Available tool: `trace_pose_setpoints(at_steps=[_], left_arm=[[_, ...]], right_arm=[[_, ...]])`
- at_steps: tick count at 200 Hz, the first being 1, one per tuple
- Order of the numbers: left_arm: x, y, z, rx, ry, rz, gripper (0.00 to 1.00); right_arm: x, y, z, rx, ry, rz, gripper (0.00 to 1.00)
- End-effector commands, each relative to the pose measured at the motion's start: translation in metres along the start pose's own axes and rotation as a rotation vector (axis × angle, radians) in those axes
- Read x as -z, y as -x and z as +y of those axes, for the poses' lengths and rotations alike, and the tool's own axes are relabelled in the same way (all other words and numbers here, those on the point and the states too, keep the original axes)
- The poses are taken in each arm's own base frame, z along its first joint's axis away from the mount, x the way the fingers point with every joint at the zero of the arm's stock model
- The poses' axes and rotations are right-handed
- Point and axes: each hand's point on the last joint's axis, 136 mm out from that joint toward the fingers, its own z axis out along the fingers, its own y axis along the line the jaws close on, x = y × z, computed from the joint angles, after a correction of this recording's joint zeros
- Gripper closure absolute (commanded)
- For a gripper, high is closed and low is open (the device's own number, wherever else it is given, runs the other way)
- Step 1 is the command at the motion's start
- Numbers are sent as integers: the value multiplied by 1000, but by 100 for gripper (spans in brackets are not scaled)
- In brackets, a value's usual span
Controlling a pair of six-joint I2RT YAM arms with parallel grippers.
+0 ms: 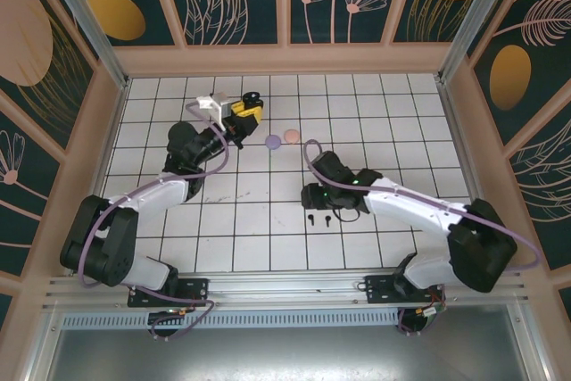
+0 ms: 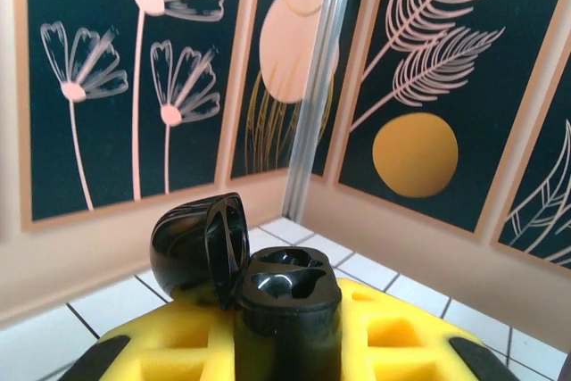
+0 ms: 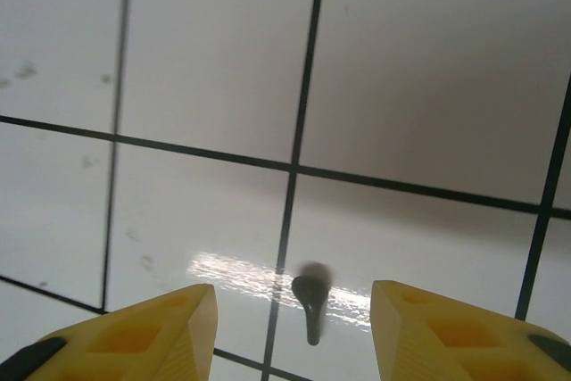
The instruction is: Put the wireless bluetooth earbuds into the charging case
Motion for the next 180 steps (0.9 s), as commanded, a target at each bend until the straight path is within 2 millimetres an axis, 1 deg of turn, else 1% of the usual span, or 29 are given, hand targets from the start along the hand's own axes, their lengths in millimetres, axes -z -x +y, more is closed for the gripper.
trace_pose_setpoints(at_steps=[1,30,68,102,180], left_arm=[[10,44,-19,-154,-19,-194,100],[9,43,-26,-180,-28,-197,100],[9,40,-30,-179,-17,-204,100],[10,40,-36,-170,-36,-212,100],[10,43,-39,-168,-37,-221,100]], right_arm=[[-9,-5,-3,-29,-95,17,52],[-23,-16,1,-1,-161,57,54],[-33,-22,1,17,-200,74,55],[-38,-28,-3,17,-209,90,56],[-51,-41,-8,18,-204,125,60]])
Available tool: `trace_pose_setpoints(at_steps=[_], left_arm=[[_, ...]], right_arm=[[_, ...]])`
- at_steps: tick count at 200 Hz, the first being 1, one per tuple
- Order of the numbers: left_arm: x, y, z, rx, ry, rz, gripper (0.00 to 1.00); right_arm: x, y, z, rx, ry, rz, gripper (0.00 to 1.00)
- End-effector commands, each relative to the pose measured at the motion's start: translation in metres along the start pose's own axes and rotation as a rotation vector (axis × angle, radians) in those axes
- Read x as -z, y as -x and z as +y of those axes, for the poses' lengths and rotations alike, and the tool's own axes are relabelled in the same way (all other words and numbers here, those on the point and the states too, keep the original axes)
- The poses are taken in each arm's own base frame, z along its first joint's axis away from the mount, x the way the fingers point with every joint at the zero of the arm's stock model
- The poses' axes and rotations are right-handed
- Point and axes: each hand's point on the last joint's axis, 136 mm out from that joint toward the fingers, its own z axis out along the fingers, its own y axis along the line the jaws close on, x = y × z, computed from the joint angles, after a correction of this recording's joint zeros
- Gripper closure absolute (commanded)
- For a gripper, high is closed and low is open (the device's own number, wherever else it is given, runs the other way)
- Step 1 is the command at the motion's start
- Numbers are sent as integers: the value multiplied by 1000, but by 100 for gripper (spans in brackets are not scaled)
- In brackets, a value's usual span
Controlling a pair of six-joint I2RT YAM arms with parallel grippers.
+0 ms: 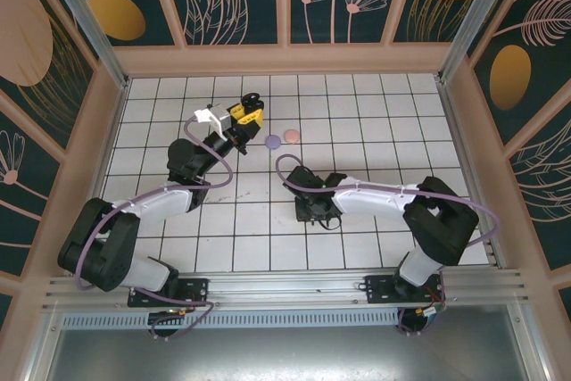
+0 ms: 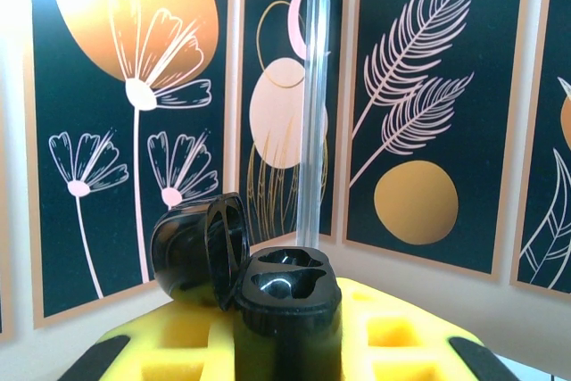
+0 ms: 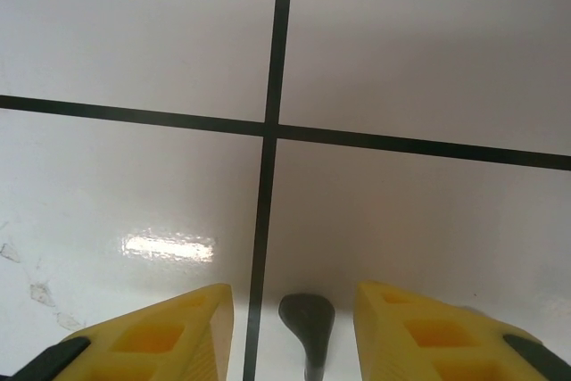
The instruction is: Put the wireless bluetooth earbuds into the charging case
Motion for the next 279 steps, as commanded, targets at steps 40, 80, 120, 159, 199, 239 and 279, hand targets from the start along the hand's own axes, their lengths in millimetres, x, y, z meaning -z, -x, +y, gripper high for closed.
trace_pose_setpoints(at_steps=[40,80,120,159,199,239,279], left_arm=[[0,24,-10,-39,-22,-71,100],[-2,22,-10,-32,-25,-61,100],[-3,21,-10,-30,-24,-56,100],[-4,20,-9,-29,-20,-56,100],[-5,21,-10,-30,-20,-57,100],[-3,16,-12,-58,-31,-46,100],[3,3,-19,-119,-65,-16,100]], right_arm=[[-18,-17,-9,-2,-34,45,62],[-21,-19,-10,-3,-36,50,67],[-21,-20,-9,-1,-30,52,73],[-17,-18,-7,-4,-19,45,81],[-6,-9,-4,-17,-6,8,84],[26,18,2,-23,14,-94,84],[79,63,8,-21,47,-241,85]])
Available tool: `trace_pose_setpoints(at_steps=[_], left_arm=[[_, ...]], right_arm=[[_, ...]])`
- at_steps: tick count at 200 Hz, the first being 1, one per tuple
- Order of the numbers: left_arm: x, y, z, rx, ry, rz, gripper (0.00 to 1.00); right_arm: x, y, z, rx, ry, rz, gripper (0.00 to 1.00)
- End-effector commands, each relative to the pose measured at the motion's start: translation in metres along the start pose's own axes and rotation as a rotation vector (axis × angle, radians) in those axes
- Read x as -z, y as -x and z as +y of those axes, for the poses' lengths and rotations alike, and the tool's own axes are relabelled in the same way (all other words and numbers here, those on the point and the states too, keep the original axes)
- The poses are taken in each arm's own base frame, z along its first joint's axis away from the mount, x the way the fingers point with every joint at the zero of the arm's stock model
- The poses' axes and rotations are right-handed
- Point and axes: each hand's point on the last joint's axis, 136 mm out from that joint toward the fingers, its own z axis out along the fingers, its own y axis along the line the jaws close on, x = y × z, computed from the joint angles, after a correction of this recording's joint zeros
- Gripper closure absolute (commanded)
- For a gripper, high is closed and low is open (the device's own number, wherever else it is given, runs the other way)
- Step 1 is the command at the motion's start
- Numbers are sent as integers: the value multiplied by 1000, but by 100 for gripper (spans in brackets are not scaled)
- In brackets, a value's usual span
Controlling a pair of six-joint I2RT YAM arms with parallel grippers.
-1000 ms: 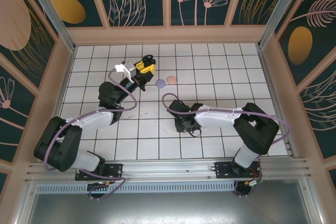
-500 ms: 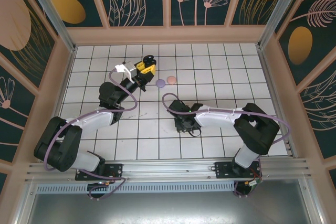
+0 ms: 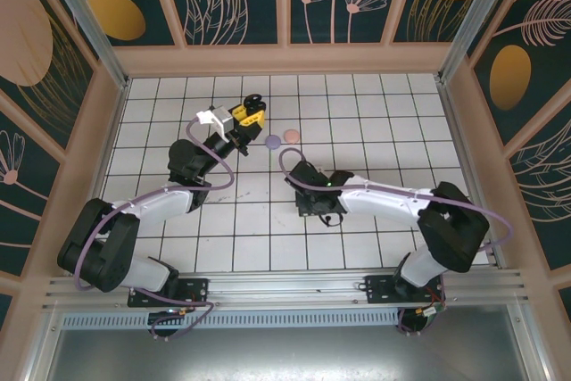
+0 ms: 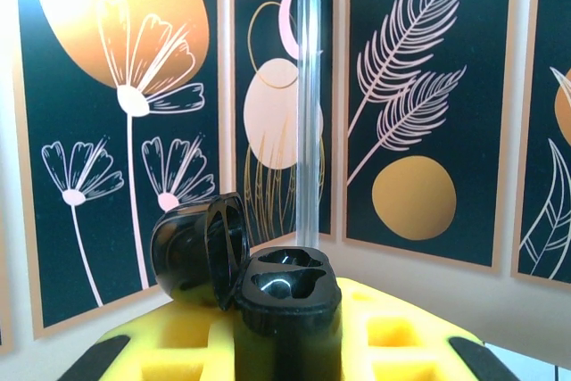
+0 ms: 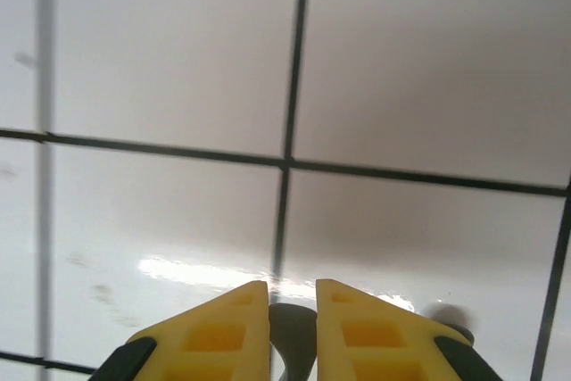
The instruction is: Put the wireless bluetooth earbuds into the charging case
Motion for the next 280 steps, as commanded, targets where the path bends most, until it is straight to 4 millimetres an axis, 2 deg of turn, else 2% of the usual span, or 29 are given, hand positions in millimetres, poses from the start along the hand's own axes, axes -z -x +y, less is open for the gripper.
trace_pose_setpoints(at_steps=[1,74,95,118,162,205,232,280], left_arm=[[5,5,-13,-79,-47,-19,100],[21,-22,-38,-172,-143,19,100],[22,-29,-44,-178,-167,33,100],[23,-35,-51,-196,-192,41,100],[18,-33,-66,-230,-247,7,100],[6,-21,-71,-235,-280,-34,100],[0,-13,-73,-238,-297,-60,100],[-2,-6,-77,-227,-324,-80,100]], right_arm=[[41,41,2,-2,9,-132,85],[159,156,7,3,124,-461,84],[191,180,15,39,166,-559,84],[219,197,30,89,227,-649,84],[252,204,62,216,347,-784,83],[265,194,82,303,412,-857,83],[269,185,88,331,445,-881,83],[261,173,96,350,478,-869,83]])
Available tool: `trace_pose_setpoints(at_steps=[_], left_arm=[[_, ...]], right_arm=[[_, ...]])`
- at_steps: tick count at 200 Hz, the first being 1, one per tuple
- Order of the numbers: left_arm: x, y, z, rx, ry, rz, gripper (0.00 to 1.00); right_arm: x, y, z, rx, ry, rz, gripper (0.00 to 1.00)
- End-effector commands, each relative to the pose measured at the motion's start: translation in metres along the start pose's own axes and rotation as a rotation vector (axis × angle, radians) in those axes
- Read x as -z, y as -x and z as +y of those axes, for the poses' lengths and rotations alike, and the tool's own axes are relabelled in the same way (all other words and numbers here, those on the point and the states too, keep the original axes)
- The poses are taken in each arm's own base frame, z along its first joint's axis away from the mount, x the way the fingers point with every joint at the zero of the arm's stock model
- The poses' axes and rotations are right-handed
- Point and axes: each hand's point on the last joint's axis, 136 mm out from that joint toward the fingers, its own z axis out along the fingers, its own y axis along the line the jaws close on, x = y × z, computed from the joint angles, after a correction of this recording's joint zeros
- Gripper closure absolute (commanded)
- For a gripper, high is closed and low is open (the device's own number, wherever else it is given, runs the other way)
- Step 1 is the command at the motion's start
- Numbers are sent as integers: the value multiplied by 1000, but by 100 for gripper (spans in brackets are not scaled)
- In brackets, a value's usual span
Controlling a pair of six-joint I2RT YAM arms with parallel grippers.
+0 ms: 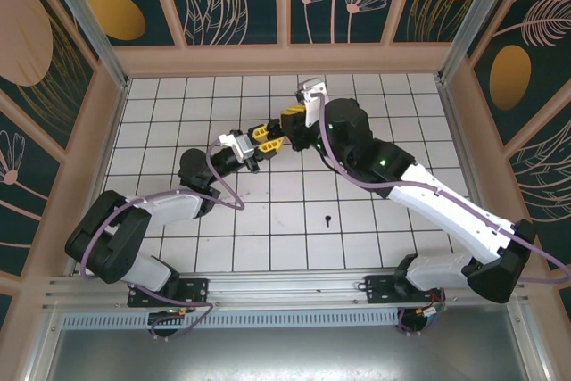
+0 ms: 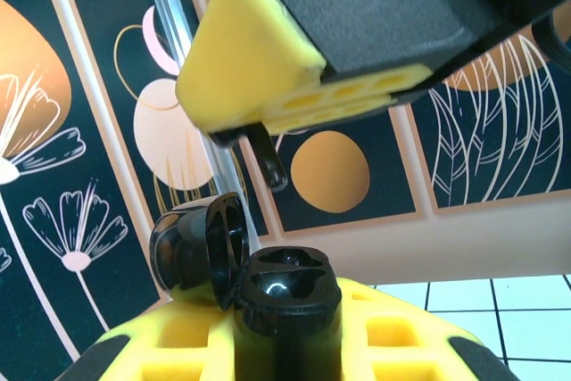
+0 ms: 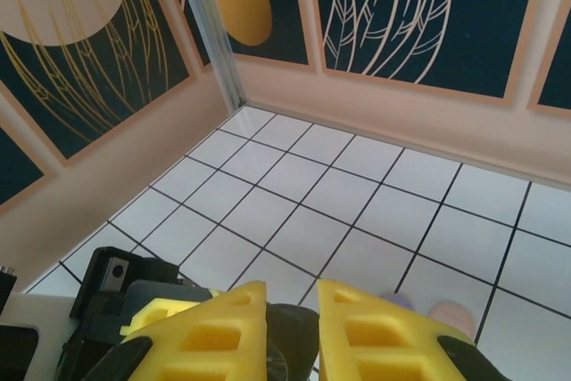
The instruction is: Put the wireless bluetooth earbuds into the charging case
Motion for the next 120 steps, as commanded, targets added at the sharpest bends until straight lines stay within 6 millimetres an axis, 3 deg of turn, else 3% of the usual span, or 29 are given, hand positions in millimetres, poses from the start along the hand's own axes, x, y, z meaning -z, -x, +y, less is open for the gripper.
trace_pose_setpoints(at_steps=[1,120], left_arm=[[-6,16,-3,-24,-35,-60,100],[-7,27,-7,5,-68,-82,100]], right_arm=[[7,11,12,13,48,-59,83],[-4,-8,20,-5,57,-12,83]])
